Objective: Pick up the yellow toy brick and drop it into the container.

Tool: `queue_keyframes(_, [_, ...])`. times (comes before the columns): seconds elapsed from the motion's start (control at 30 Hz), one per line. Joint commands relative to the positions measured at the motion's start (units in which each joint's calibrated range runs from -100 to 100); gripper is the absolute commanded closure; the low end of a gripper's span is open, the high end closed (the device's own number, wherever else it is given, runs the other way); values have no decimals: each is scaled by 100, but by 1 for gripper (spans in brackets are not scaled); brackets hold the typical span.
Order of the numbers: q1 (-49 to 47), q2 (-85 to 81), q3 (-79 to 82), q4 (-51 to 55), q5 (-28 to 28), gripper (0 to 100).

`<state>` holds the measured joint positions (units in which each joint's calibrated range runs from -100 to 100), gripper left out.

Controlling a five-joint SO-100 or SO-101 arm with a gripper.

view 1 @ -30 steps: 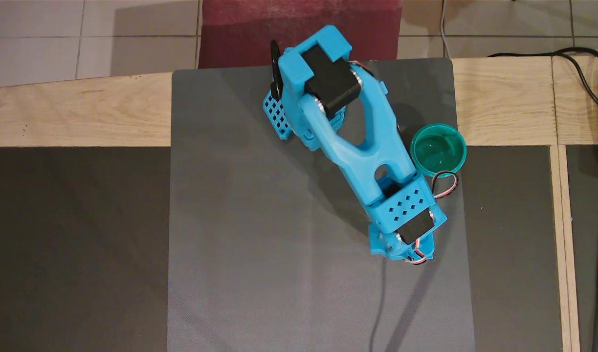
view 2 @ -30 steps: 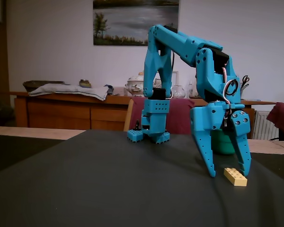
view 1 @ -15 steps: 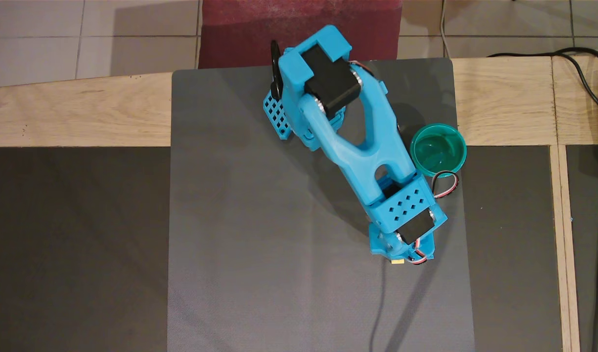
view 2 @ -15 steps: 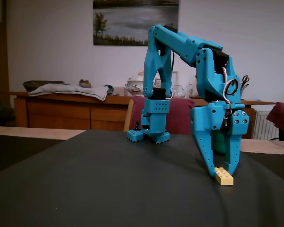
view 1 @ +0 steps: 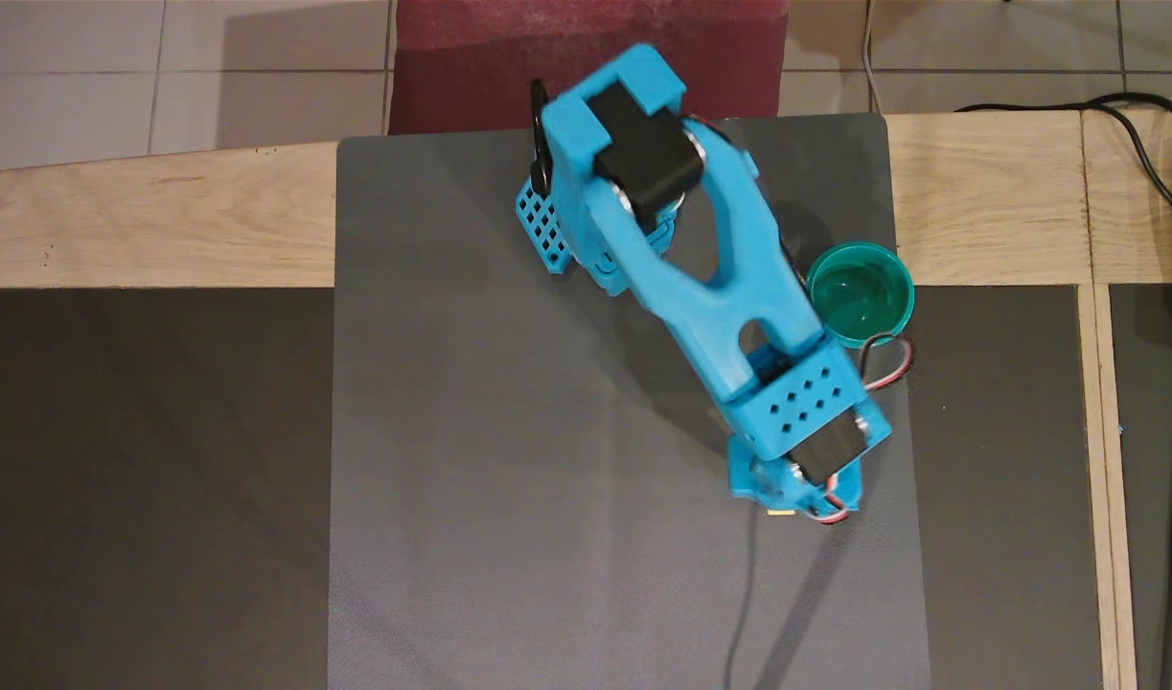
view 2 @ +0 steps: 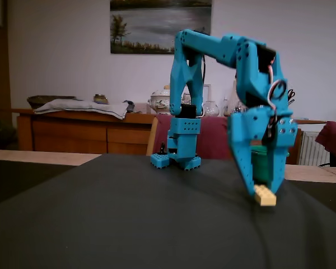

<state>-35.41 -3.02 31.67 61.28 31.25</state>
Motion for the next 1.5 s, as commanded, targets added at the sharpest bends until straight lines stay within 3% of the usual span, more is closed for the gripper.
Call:
queue_keyframes(0.0, [-153,-592,-433,513,-15,100])
queue_keyframes(0.37, [-1979,-2025,-532,1828,-783,100])
queue_keyframes(0.8, [-3534,-2211,-523,2334,-1468,100])
queue_keyframes(1.27, [-3101,-2202,-442,2299,-1196,99])
queue_keyframes(1.47, [-2938,-2211,-442,2326,-1160,92])
